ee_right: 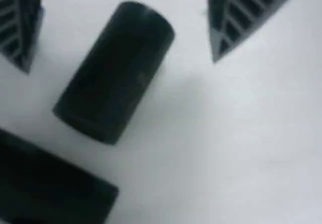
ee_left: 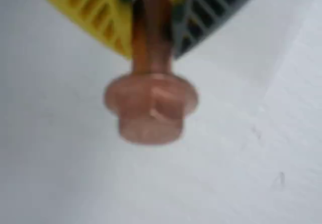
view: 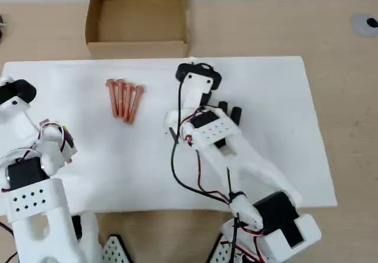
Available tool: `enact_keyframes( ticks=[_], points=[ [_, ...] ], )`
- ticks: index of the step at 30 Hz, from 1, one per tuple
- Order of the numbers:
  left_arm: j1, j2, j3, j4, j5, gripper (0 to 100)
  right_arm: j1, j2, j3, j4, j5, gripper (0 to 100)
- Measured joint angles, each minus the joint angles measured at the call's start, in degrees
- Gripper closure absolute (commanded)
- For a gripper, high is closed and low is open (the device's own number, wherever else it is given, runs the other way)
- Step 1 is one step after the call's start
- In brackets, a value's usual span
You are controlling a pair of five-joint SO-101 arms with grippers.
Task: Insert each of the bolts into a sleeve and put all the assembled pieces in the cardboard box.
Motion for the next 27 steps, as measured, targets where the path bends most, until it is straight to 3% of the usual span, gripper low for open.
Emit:
enact_keyframes(
  ticks=[6, 14, 27],
  points=[
    [0.00, 0.00, 0.00, 0.00, 0.00, 99, 0.00, 0.00, 0.00, 0.00, 0.00, 76.2],
    [0.00, 0.00, 0.00, 0.00, 0.00, 99, 2.37, 0.18, 0.18, 0.26, 0.00, 98.2],
    [0.00, 0.00, 0.00, 0.00, 0.00, 99, 2.64, 0.44, 0.09, 0.09, 0.62, 98.7]
  ],
)
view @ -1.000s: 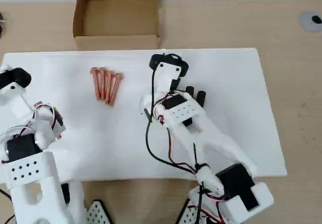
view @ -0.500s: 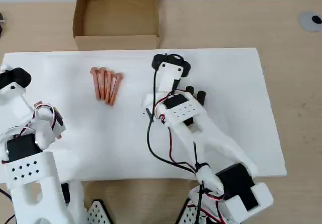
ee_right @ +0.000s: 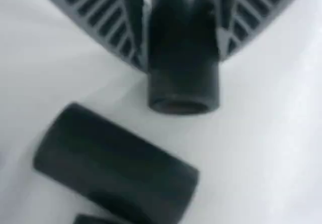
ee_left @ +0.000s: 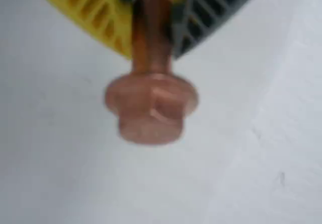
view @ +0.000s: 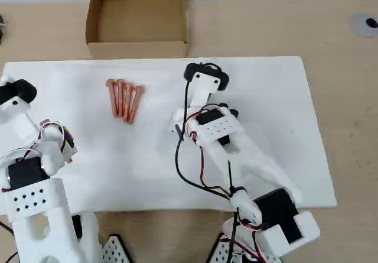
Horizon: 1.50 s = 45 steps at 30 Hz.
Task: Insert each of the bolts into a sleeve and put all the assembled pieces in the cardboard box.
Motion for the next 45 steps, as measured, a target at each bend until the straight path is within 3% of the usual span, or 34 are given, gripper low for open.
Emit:
enact_keyframes(
  ticks=[15, 21, 34, 40, 45],
  points=[
    [0.00, 0.00, 0.00, 0.00, 0.00, 99, -0.18, -11.60, -20.48, 19.78, 4.84, 98.7],
    [0.00, 0.00, 0.00, 0.00, 0.00, 99, -1.58, -12.66, -19.78, 23.21, 16.70, 98.7],
    [0.00, -0.26, -8.18, 0.00, 0.00, 99, -1.93, -21.98, -11.60, 3.60, 39.56, 98.7],
    [1.23, -0.26, -8.18, 0.00, 0.00, 99, -4.31, -36.57, 7.12, -10.99, 53.19, 98.7],
    [9.41, -0.26, -8.88, 2.64, 0.00, 99, -6.59, -54.77, 27.60, -25.76, 58.81, 98.8]
  ],
)
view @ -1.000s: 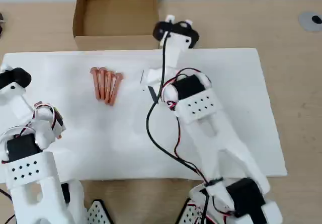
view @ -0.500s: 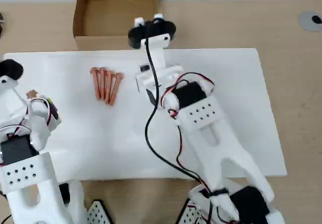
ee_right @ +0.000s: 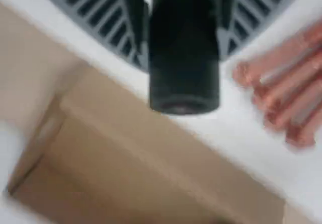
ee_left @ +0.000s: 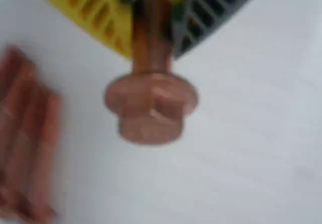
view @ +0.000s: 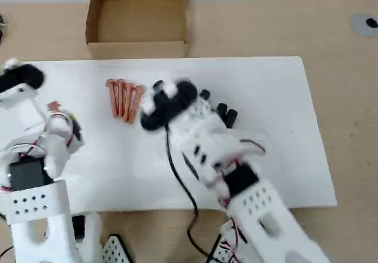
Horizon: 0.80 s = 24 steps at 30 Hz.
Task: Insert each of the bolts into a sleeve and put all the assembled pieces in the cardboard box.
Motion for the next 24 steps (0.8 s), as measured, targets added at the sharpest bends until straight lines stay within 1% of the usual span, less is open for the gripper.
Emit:
enact_keyframes(
  ticks=[2, 5, 9, 11, 13, 17, 20, 24],
  points=[
    [3.69, 0.00, 0.00, 0.09, 0.00, 99, 0.00, -7.03, 6.42, -4.57, 0.70, 98.8],
    [7.65, 0.00, 0.00, -0.70, 0.00, 99, 0.00, -16.26, 13.98, -8.35, 0.88, 98.8],
    [10.29, 0.00, 0.00, -4.31, 0.26, 99, 0.00, -27.52, 23.03, -11.34, 0.88, 98.8],
    [11.34, 0.00, 0.00, -6.42, 2.64, 99, 0.00, -32.44, 26.02, -11.34, 0.88, 98.8],
    [12.40, 0.00, 0.00, -8.35, 5.63, 99, -0.09, -36.84, 26.29, -9.93, 0.79, 98.8],
    [15.56, -0.53, 0.00, -12.13, 5.45, 99, -0.09, -42.37, 26.55, -3.78, 0.35, 98.8],
    [17.23, -3.69, 0.00, -15.12, 2.02, 99, -1.14, -42.64, 26.55, 1.76, -1.23, 98.8],
    [20.66, -11.25, 0.88, -20.22, -3.52, 99, -4.04, -42.64, 26.55, 8.79, -3.34, 98.8]
  ],
)
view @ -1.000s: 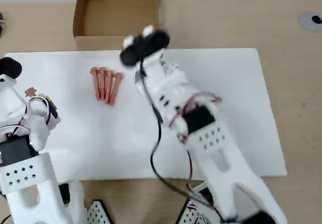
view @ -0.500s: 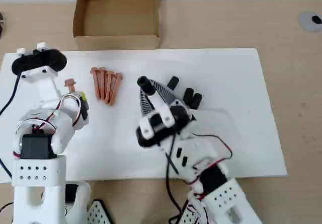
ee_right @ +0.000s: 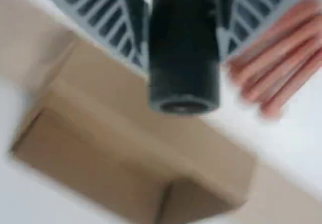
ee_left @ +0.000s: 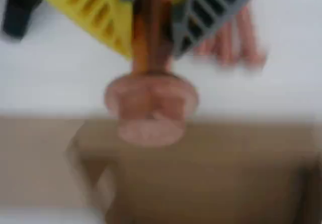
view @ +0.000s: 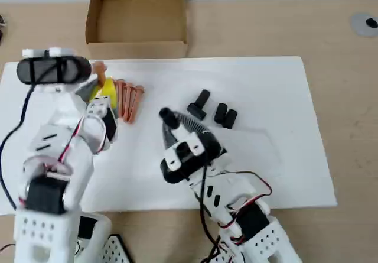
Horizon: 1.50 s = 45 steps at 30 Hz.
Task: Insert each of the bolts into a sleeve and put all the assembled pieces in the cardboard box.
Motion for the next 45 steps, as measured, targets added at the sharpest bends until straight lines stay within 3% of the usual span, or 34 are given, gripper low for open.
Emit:
enact_keyframes(
  ticks=[4, 13, 16, 23, 33, 40, 45],
  points=[
    [3.43, -9.93, 5.10, -3.78, 0.26, 99, -1.76, 0.00, 0.00, 3.60, -1.23, 98.8],
    [7.56, -29.63, 19.69, -4.22, -1.32, 99, -2.02, 0.00, 0.00, 4.22, -3.08, 98.8],
    [7.56, -33.41, 24.53, -4.31, 2.81, 99, -2.02, 0.00, 0.00, 4.22, -3.34, 98.8],
    [7.91, -33.93, 26.11, -9.93, 12.84, 99, -2.02, 0.00, 0.00, 6.07, -5.63, 98.8],
    [18.37, -34.11, 29.71, -11.43, 13.36, 99, -2.02, 0.00, 0.00, 6.07, -5.63, 98.8],
    [18.55, -34.11, 32.09, -16.09, 13.36, 99, -2.02, 0.00, 0.00, 5.98, -5.63, 98.8],
    [16.35, -34.11, 32.09, -19.52, 13.36, 99, -2.02, 0.00, 0.00, -0.26, -7.47, 98.8]
  ],
)
